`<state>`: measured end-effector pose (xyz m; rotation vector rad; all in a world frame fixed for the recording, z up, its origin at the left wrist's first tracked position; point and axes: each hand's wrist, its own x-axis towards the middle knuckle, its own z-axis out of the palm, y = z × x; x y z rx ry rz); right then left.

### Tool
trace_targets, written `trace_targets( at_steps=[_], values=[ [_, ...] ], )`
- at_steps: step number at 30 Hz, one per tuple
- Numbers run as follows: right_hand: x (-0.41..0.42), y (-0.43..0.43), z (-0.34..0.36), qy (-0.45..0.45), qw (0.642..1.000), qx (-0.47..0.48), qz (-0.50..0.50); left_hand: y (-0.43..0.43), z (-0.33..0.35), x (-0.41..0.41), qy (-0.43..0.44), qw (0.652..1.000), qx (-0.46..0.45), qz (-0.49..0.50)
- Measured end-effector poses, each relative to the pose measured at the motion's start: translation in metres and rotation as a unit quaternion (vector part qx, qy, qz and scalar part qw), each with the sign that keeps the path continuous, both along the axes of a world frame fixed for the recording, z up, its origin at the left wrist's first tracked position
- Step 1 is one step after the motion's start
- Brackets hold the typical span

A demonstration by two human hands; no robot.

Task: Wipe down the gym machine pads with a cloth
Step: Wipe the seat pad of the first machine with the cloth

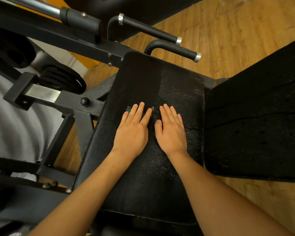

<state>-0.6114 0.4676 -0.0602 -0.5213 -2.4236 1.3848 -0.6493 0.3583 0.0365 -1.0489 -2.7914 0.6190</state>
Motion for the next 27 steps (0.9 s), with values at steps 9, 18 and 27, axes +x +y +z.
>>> trace_targets(
  at_steps=[9, 18, 27],
  values=[
    [0.000, 0.000, -0.001, 0.001, 1.000, -0.005, -0.007, 0.011, -0.003, -0.004, -0.003, 1.000, 0.010, 0.019],
    [-0.001, -0.002, -0.005, 0.005, 1.000, -0.008, -0.014, -0.023, -0.007, 0.038, 0.007, 0.999, 0.031, 0.026],
    [0.000, -0.002, -0.005, 0.002, 1.000, -0.005, -0.018, -0.017, -0.001, 0.031, -0.012, 0.999, 0.028, 0.028]
  ],
)
